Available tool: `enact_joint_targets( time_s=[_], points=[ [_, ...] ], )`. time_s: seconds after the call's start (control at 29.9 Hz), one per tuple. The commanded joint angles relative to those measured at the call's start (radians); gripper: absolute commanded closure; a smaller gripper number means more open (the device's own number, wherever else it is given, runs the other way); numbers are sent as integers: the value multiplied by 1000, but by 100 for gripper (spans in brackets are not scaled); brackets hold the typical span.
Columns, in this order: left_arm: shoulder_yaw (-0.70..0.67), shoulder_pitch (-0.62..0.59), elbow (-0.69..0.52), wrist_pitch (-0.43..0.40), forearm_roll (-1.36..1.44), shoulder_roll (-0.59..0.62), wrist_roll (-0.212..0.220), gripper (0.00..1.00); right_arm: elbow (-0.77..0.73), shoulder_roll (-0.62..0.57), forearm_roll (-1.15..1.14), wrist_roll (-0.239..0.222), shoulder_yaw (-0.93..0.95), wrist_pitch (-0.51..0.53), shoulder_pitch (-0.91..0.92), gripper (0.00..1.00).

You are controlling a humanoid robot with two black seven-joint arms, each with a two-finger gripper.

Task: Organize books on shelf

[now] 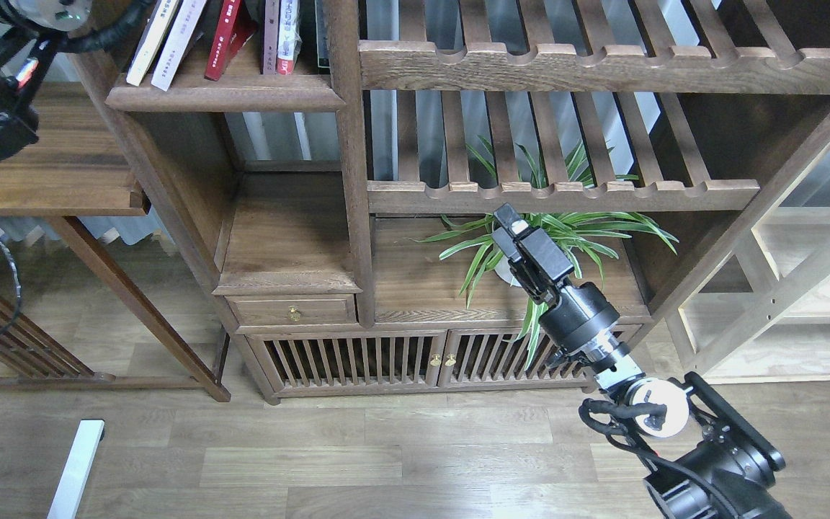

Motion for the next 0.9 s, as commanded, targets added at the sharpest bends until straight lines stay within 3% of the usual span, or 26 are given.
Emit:
enact_joint_targets(
  time_s=[0.0,0.23,0.37,0.5,0.87],
  points=[
    [-29,3,-19,-65,-22,34,-9,3,-18,2,0,1,12,0,2,14],
    [-53,15,-42,-281,-48,126,-10,1,-22,5,-2,1,16,0,11,14],
    [-52,35,-47,-419,-185,129,-38,1,-23,8,-3,1,16,0,18,14],
    [-53,70,-61,-571,-277,129,-39,1,-22,7,-8,0,18,0,26,14],
    [-41,203,-82,-571,-481,57,-22,1,11,43,-14,0,87,0,49,15]
  ],
)
